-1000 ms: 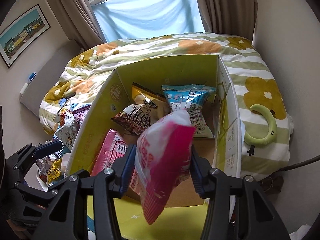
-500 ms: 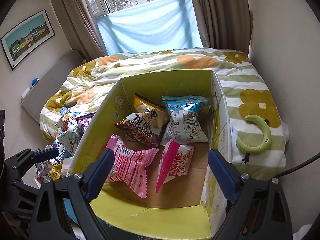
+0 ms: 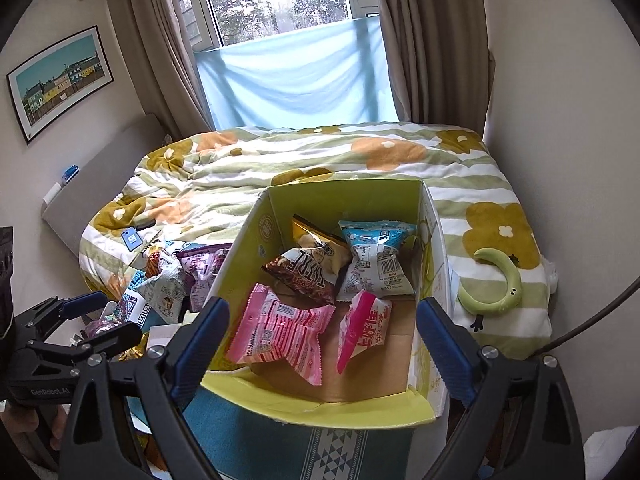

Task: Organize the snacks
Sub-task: 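Move both tools back over the remaining snacks on the table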

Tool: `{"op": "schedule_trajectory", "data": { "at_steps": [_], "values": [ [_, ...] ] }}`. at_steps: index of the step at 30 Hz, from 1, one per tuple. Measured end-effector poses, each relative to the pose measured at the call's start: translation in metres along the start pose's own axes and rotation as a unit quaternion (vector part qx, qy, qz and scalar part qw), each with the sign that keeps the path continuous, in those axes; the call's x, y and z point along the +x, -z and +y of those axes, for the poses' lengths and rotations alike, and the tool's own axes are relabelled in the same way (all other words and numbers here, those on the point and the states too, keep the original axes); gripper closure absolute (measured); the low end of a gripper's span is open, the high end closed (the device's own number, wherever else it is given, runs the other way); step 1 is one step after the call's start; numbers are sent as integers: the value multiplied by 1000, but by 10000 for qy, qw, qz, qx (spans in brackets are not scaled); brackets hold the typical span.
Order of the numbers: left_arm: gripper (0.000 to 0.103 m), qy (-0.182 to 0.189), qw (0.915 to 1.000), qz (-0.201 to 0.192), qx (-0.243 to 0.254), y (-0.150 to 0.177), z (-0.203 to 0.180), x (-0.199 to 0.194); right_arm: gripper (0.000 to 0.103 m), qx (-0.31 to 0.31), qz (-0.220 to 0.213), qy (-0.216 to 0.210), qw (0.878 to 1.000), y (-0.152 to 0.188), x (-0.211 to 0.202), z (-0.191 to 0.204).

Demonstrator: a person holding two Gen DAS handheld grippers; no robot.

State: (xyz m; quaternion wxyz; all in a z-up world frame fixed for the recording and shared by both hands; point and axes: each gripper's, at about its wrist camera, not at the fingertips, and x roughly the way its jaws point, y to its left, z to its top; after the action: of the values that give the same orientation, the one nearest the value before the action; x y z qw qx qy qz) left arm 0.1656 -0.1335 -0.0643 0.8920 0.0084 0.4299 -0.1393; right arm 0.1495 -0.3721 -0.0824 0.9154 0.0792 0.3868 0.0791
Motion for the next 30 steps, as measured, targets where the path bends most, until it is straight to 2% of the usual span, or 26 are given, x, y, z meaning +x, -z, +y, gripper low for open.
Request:
{"op": "schedule_trajectory", "data": {
  "at_steps": [8, 14, 18, 22, 26, 30],
  "values": [
    [11, 36, 9999, 84, 93, 18, 69, -25, 10, 198, -154, -89, 9996, 9, -13, 67],
    [11, 105, 9993, 279, 241, 39, 123, -33, 10, 172, -234, 53, 9996, 19, -9, 125],
    [11, 214, 9975, 476, 483, 54, 150, -28, 10, 320, -94, 80, 9994, 28, 4, 156],
    [11, 482, 9949, 601, 651, 70, 166, -15, 10, 263, 85, 100, 9996, 42, 19, 183],
    [11, 550, 9911, 826, 882, 88, 169, 6, 10, 2, 403, 107, 9991, 63, 42, 207],
    [11, 527, 9876, 1008, 1084, 106, 166, 32, 10, -333, 723, -59, 9968, 87, 69, 218]
  ]
}}
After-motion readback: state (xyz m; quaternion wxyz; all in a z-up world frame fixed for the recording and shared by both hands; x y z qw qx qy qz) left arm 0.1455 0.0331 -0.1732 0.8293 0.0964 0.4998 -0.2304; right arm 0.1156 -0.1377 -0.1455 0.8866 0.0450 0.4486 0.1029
